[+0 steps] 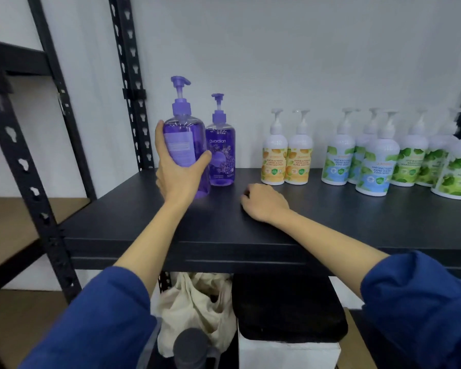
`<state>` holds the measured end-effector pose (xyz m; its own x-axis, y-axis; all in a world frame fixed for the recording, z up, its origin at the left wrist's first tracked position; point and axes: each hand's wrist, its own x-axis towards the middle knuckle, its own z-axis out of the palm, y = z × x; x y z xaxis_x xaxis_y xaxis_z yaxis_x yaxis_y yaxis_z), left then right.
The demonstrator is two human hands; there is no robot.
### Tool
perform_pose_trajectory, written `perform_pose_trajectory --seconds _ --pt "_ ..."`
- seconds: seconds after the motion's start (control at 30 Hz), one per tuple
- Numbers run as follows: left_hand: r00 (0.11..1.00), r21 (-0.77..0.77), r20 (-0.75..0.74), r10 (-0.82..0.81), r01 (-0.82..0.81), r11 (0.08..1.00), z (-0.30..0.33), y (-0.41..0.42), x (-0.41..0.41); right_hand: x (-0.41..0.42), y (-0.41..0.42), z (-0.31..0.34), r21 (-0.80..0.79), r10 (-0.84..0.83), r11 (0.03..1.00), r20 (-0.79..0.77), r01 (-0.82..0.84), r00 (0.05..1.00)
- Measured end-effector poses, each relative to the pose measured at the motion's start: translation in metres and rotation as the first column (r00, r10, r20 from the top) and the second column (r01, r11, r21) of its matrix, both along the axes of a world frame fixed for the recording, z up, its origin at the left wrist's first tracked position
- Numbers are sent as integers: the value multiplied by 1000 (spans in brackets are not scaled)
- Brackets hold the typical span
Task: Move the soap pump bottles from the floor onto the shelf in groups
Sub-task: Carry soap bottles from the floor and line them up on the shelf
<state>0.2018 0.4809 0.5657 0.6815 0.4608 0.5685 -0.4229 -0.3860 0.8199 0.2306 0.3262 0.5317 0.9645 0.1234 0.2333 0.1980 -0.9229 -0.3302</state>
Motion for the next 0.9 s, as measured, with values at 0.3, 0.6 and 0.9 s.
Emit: perform_pose_trajectory --seconds 0.3,0.6,0.9 --pt "995 69 -42 -94 96 993 6 15 50 -2 1 1 -9 8 1000 26 -8 1000" --pt "991 -12 -20 -133 133 991 1 28 73 -1 2 1 -28 11 1000 29 -10 1000" --pt "905 -51 -153 -397 394 918 6 59 78 -2 2 3 -35 18 999 2 -18 1000"
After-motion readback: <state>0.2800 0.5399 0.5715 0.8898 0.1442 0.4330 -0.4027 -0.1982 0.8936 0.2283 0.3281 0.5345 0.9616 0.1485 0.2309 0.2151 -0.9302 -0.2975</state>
